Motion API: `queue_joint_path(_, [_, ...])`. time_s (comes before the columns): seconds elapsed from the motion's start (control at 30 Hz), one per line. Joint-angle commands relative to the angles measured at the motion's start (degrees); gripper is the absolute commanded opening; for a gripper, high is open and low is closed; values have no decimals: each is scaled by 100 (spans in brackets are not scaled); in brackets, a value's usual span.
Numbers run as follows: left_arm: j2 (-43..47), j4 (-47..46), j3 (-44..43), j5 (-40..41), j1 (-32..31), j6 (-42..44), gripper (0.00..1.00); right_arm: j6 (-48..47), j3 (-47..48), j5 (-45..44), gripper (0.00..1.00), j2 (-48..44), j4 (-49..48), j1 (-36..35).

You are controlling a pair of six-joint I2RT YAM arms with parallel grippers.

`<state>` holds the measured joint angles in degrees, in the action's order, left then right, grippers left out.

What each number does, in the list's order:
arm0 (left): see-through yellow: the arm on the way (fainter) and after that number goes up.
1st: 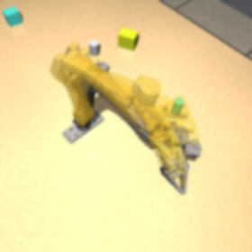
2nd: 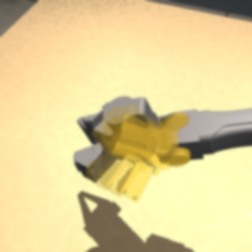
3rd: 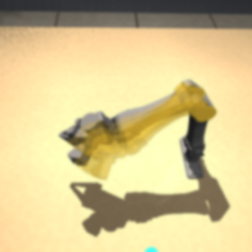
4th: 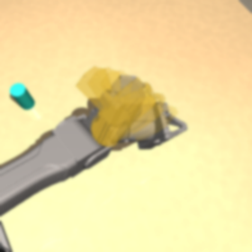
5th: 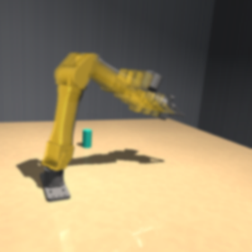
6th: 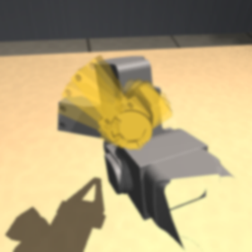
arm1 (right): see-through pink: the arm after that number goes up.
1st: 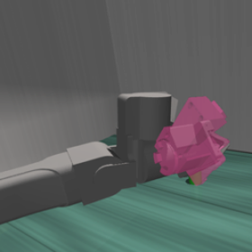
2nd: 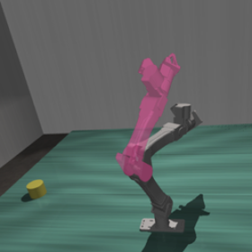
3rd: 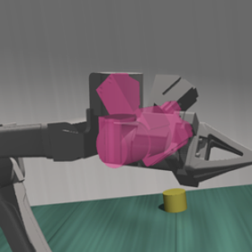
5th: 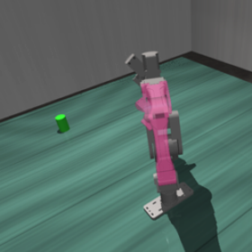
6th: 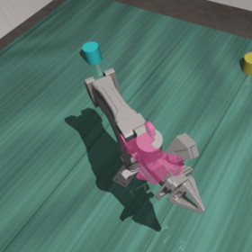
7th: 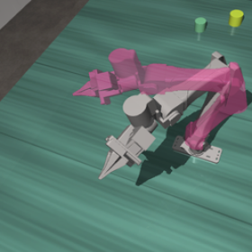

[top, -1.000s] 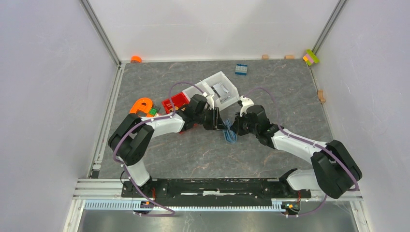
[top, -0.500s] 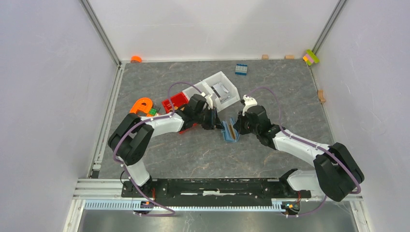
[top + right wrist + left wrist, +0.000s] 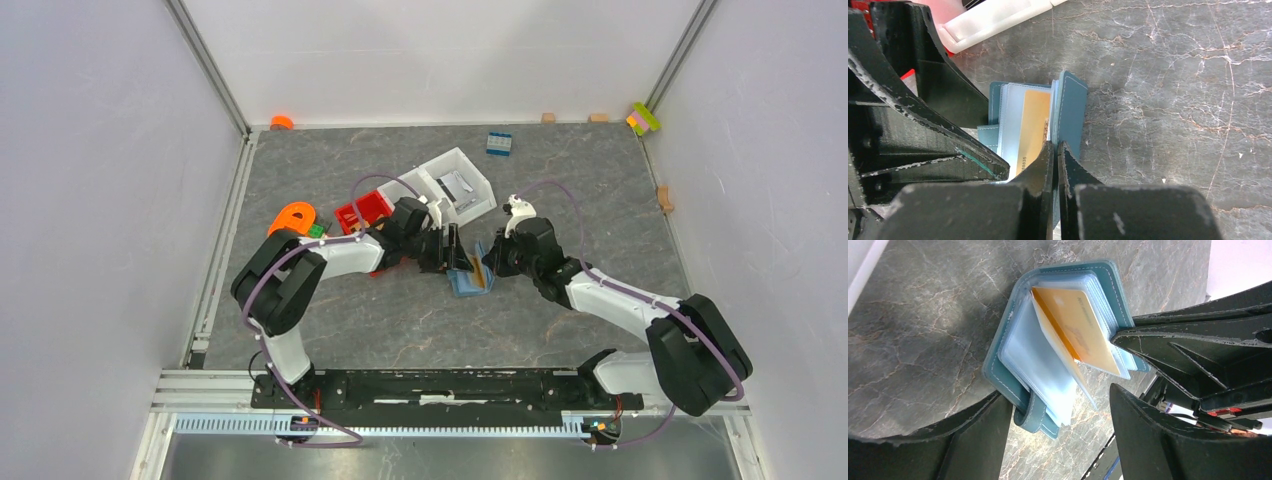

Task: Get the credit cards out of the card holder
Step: Remove the credit card from the card holder.

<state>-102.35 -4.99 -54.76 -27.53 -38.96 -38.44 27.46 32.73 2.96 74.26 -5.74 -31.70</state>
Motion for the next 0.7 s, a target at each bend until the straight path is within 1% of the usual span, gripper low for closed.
queue_joint_path(0.0, [-131, -357, -129, -305, 20, -158, 77, 182, -144, 403, 0, 10, -297, 67])
queue_joint_path(0.07, [-162, -362, -140, -308, 20, -155, 75, 214, -161, 504, 0, 28, -345, 72])
queue_joint_path(0.1, [-176, -362, -148, -306, 20, -155, 70, 229, -177, 556, 0, 39, -389, 77])
queue_joint_path(0.13, [-197, -368, -149, -313, 16, -164, 64, 249, -200, 621, 0, 33, -441, 84])
queue_joint_path(0.27, [-267, -388, -166, -323, 43, -197, 27, 264, -262, 659, 0, -69, -516, 123])
queue_joint_path(0.37, [-210, -424, -112, -344, 113, -239, 9, 274, -369, 387, 0, -312, -492, 210])
queue_joint_path(0.43, [-64, -495, -19, -358, 170, -260, 5, 334, -456, 138, 2, -509, -444, 289])
queue_joint_path(0.5, [200, -571, 123, -304, 213, -243, 3, 452, -574, -241, 6, -732, -383, 359])
queue_joint_path(0.57, [452, -573, 205, -232, 213, -161, 2, 527, -680, -574, 12, -1000, -377, 382])
queue_joint_path(0.67, [799, -637, 326, -210, 213, -122, 3, 433, -788, -688, 18, -1299, -449, 391])
